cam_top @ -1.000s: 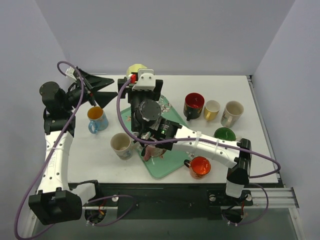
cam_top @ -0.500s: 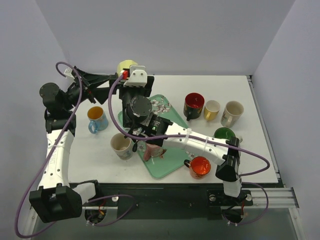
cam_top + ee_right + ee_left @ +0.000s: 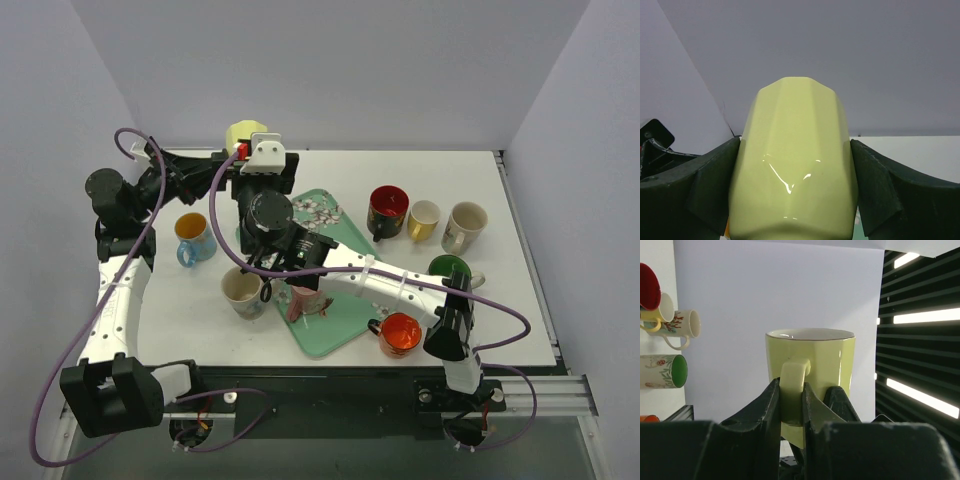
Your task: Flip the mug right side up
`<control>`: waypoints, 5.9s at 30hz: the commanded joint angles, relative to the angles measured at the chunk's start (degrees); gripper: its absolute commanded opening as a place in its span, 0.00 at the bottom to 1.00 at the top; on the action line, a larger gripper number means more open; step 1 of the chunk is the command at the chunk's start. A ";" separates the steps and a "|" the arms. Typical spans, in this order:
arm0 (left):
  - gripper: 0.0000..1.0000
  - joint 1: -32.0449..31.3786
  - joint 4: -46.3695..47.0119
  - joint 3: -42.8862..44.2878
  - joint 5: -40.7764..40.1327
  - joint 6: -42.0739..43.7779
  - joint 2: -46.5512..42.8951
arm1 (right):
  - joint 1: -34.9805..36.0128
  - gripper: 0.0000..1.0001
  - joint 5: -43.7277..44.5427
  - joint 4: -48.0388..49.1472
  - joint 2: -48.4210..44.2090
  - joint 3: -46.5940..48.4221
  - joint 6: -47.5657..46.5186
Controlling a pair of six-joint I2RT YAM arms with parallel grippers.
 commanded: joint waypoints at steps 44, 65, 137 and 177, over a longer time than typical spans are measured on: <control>0.00 -1.28 -17.51 6.26 -16.75 57.03 29.56 | -7.55 0.78 -11.25 -36.12 -3.90 -19.83 39.95; 0.00 -3.22 -12.87 5.30 -10.95 93.25 26.40 | -12.29 0.78 -28.38 -37.45 -11.73 -27.47 34.41; 0.00 20.78 60.18 -40.06 9.36 94.31 8.29 | -16.43 0.19 -77.52 -41.58 18.51 5.58 49.80; 0.87 22.53 -18.22 -13.43 -5.76 118.74 2.06 | -7.28 0.91 -38.60 -59.68 21.51 19.55 26.50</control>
